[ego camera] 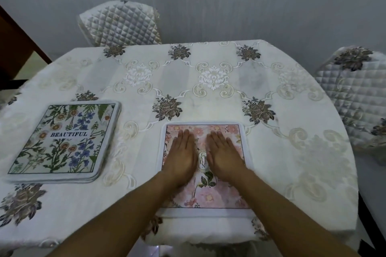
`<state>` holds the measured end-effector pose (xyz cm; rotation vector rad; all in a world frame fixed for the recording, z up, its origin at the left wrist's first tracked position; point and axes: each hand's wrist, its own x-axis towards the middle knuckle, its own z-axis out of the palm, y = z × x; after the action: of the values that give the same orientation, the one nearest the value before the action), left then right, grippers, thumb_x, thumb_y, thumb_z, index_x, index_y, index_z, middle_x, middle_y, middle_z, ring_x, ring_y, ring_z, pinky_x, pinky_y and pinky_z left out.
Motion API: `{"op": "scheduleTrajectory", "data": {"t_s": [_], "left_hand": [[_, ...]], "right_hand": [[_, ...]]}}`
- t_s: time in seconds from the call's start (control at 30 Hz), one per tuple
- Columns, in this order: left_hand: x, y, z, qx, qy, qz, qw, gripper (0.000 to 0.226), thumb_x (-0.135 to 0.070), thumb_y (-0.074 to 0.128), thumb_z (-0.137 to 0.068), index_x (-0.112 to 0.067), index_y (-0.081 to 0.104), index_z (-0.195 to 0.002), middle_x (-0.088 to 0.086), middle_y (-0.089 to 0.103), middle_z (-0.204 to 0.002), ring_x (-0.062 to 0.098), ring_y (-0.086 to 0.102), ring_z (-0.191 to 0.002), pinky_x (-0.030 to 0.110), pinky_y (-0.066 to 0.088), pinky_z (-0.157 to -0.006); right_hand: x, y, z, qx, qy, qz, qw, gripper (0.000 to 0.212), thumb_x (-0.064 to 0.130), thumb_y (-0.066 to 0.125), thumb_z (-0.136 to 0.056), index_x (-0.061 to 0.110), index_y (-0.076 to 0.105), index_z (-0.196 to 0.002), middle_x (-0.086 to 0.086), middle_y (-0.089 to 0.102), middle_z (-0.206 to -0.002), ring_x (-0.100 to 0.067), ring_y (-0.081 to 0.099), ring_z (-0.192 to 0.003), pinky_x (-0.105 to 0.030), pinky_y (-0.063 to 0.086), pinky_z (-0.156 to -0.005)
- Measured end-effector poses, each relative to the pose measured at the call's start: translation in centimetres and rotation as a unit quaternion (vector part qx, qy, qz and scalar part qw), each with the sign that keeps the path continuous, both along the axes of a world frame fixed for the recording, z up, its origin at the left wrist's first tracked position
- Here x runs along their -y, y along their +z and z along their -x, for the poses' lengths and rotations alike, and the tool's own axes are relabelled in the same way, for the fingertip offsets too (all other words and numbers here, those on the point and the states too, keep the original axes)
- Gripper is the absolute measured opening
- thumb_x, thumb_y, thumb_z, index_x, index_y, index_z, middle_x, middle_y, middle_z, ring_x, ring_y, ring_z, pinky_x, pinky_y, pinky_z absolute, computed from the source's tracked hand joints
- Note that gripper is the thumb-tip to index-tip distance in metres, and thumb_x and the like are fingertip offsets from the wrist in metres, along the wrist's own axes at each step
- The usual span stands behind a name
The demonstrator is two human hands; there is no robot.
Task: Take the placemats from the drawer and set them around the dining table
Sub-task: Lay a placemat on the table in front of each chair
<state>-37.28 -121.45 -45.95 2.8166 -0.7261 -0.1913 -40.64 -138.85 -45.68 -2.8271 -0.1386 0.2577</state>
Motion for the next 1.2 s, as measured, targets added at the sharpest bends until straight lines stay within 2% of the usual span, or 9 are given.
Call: {"op": "scheduleTrajectory", "data": {"t_s": [0.17, 0.3, 0.37, 0.43, 0.57, 0.7, 0.9, 1.1, 1.2], "left_hand": [[1.8, -2.2, -5.6, 0.003, -0.065, -0.065, 0.996, 0.067, -0.035, 0.004, -0.094, 0.001, 0.008, -0.15, 0.023, 0.012, -0.158, 0.036, 0.001, -0.147, 0.049, 0.01, -0.12], [1.6, -2.3, -6.7, 0.008, -0.07, -0.036, 0.997, 0.068, -0.039, 0.006, -0.094, -0.003, 0.011, -0.151, 0.017, 0.012, -0.159, 0.029, 0.003, -0.148, 0.039, -0.001, -0.121], [0.9, -2.2, -7.0, 0.019, -0.078, -0.014, 0.997, 0.066, -0.039, 0.01, -0.094, -0.006, 0.013, -0.152, 0.014, 0.013, -0.16, 0.025, 0.005, -0.148, 0.036, -0.001, -0.121], [-0.1, -1.9, -7.3, 0.028, -0.082, 0.0, 0.996, 0.062, -0.037, 0.015, -0.096, -0.008, 0.015, -0.152, 0.013, 0.015, -0.16, 0.024, 0.007, -0.148, 0.035, 0.0, -0.12], [-2.9, -2.0, -8.2, 0.025, -0.061, -0.004, 0.998, 0.058, -0.033, 0.022, -0.101, -0.008, 0.012, -0.152, 0.013, 0.011, -0.16, 0.024, 0.003, -0.149, 0.041, 0.006, -0.122], [-4.9, -2.2, -7.6, 0.009, -0.02, 0.02, 1.0, 0.059, -0.038, 0.016, -0.102, -0.01, 0.007, -0.153, 0.008, 0.002, -0.161, 0.02, -0.005, -0.148, 0.033, -0.002, -0.119], [-6.1, -2.6, -2.3, 0.002, 0.01, 0.034, 0.999, 0.059, -0.04, 0.017, -0.103, -0.01, 0.005, -0.152, 0.006, -0.005, -0.159, 0.02, -0.01, -0.147, 0.035, -0.002, -0.121], [-8.2, -2.7, 9.3, -0.014, 0.03, 0.051, 0.998, 0.06, -0.043, 0.019, -0.102, -0.015, 0.0, -0.152, 0.003, -0.009, -0.16, 0.019, -0.011, -0.148, 0.034, -0.005, -0.118], [-9.5, -1.9, 13.2, -0.061, 0.015, 0.005, 0.998, 0.063, -0.046, 0.024, -0.1, -0.009, 0.022, -0.15, 0.012, 0.018, -0.158, 0.027, 0.009, -0.147, 0.033, 0.002, -0.116]], "right_hand": [[-0.4, -0.6, -5.9, -0.018, 0.025, 0.023, 0.999, 0.06, 0.04, 0.016, -0.102, 0.013, 0.005, -0.154, -0.005, 0.002, -0.163, -0.021, -0.004, -0.15, -0.042, 0.001, -0.122], [-0.6, -1.7, -7.3, 0.004, 0.032, 0.036, 0.999, 0.062, 0.042, 0.011, -0.099, 0.014, 0.003, -0.154, -0.004, 0.001, -0.163, -0.019, -0.006, -0.15, -0.041, -0.003, -0.122], [-0.4, -2.1, -7.1, 0.023, 0.044, 0.04, 0.998, 0.067, 0.044, 0.005, -0.095, 0.012, 0.005, -0.154, -0.006, 0.004, -0.163, -0.02, -0.003, -0.15, -0.04, -0.001, -0.122], [0.5, -2.4, -6.7, 0.041, 0.051, 0.036, 0.997, 0.066, 0.042, 0.009, -0.096, 0.011, 0.007, -0.154, -0.007, 0.006, -0.163, -0.02, -0.001, -0.15, -0.039, 0.0, -0.121], [4.5, -3.0, -5.6, 0.05, -0.001, 0.029, 0.998, 0.07, 0.045, 0.008, -0.093, 0.01, 0.009, -0.154, -0.009, 0.008, -0.163, -0.021, 0.001, -0.15, -0.038, 0.002, -0.122], [6.7, -2.8, -4.1, 0.058, -0.044, 0.017, 0.997, 0.075, 0.047, 0.006, -0.09, 0.009, 0.012, -0.154, -0.01, 0.01, -0.162, -0.022, 0.002, -0.15, -0.035, -0.003, -0.119], [5.1, -2.6, 0.8, 0.049, -0.072, 0.025, 0.996, 0.071, 0.046, 0.009, -0.093, 0.008, 0.01, -0.153, -0.011, 0.007, -0.162, -0.021, -0.003, -0.149, -0.036, -0.002, -0.121], [2.0, -2.2, 13.3, 0.009, -0.098, 0.008, 0.995, 0.065, 0.043, 0.016, -0.098, 0.006, 0.025, -0.15, -0.012, 0.021, -0.159, -0.023, 0.008, -0.149, -0.035, 0.004, -0.119], [0.4, -0.9, 16.8, -0.023, -0.121, 0.001, 0.992, 0.066, 0.043, 0.017, -0.096, 0.007, 0.031, -0.148, -0.012, 0.032, -0.155, -0.019, 0.005, -0.149, -0.032, 0.005, -0.117]]}}
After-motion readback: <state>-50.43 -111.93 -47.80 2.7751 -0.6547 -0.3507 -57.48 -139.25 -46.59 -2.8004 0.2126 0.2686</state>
